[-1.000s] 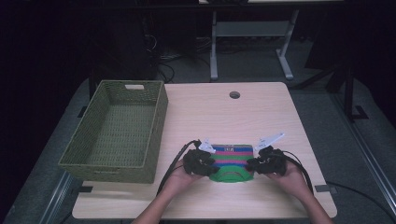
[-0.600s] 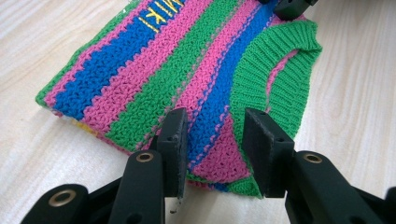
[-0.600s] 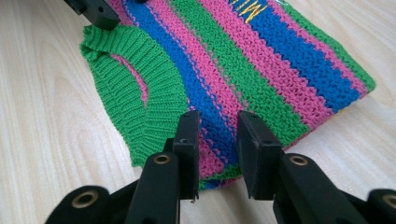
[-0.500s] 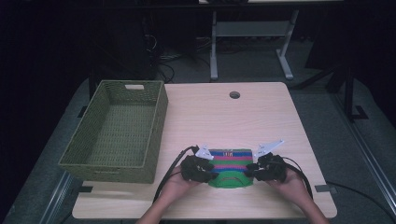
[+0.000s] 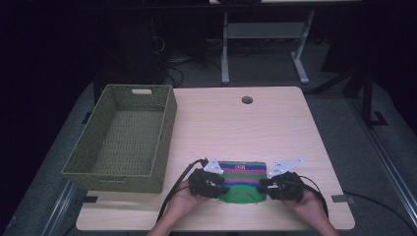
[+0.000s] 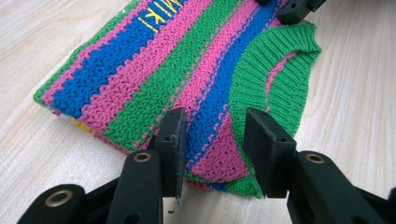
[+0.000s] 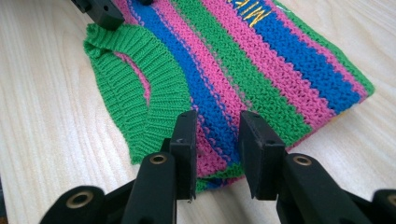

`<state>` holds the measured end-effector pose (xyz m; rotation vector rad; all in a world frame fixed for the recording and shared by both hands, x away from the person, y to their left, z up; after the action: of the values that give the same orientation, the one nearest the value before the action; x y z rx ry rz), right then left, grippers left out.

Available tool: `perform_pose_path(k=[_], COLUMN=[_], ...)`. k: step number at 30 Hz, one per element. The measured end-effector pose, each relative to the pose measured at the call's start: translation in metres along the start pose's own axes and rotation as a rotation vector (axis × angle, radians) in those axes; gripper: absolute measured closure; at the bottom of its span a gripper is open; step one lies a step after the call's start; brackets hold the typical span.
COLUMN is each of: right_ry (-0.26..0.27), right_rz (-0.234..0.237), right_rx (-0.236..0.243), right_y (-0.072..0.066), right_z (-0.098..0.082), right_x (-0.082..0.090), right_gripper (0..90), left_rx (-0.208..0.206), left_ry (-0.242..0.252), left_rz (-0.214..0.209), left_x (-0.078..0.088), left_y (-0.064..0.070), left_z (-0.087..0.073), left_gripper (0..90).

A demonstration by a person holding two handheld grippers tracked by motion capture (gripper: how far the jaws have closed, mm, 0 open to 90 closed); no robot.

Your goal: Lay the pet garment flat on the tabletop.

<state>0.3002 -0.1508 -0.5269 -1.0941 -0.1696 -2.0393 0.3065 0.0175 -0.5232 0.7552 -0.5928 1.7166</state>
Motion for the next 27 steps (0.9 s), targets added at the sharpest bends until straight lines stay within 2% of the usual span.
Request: perform_pose_path(k=[1, 6, 8, 9, 12, 15, 17, 22, 24, 25, 27], right_ry=[0.000, 0.009, 0.024, 0.026, 0.062, 0.088, 0.083, 0.049, 0.043, 0.030, 0.022], right_rz=[0.002, -0.002, 0.007, 0.022, 0.016, 0.054, 0.064, 0.083, 0.082, 0.087, 0.086], right_rx=[0.000, -0.002, -0.008, -0.013, 0.009, 0.014, 0.028, 0.074, 0.086, 0.096, 0.098], right_y=[0.000, -0.002, -0.003, -0.004, -0.004, -0.006, -0.008, -0.015, -0.017, -0.020, -0.022], right_z=[0.000, -0.002, -0.003, -0.003, -0.001, 0.001, -0.001, -0.004, -0.004, -0.006, -0.006], right_x=[0.000, 0.001, 0.001, 0.002, 0.011, 0.019, 0.020, 0.017, 0.016, 0.014, 0.012], right_gripper=[66.9, 64.0, 58.7, 52.6, 49.9, 49.7, 49.9, 52.7, 53.3, 54.6, 55.2], left_rx=[-0.014, -0.019, -0.018, -0.034, -0.036, -0.047, -0.046, -0.065, -0.073, -0.101, -0.117], left_ry=[-0.006, -0.009, -0.001, -0.003, 0.024, 0.040, 0.063, 0.076, 0.076, 0.069, 0.069], left_rz=[0.001, 0.000, -0.001, 0.005, -0.014, -0.029, -0.032, -0.043, -0.045, -0.044, -0.041], left_x=[0.000, 0.001, 0.002, 0.003, 0.007, 0.008, 0.009, 0.011, 0.011, 0.012, 0.012], left_y=[-0.001, 0.002, 0.004, 0.003, 0.004, 0.005, 0.006, 0.009, 0.009, 0.011, 0.013], left_z=[-0.001, -0.001, 0.000, 0.000, 0.001, 0.002, 0.003, 0.006, 0.006, 0.005, 0.004], left_gripper=[58.4, 56.5, 53.5, 52.2, 48.9, 46.7, 45.9, 44.7, 46.4, 49.1, 53.5])
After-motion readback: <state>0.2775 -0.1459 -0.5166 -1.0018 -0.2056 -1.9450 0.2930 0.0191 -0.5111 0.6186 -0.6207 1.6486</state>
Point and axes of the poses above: each handheld gripper's, and its own axes: x roughly backward along the jaws, z roughly out of its top, y roughly to its right, the point moved 9 cm from there along -x, roughly forward along the jaws, and after that the axes turned 12 degrees about -x, right-handed, at the moved point
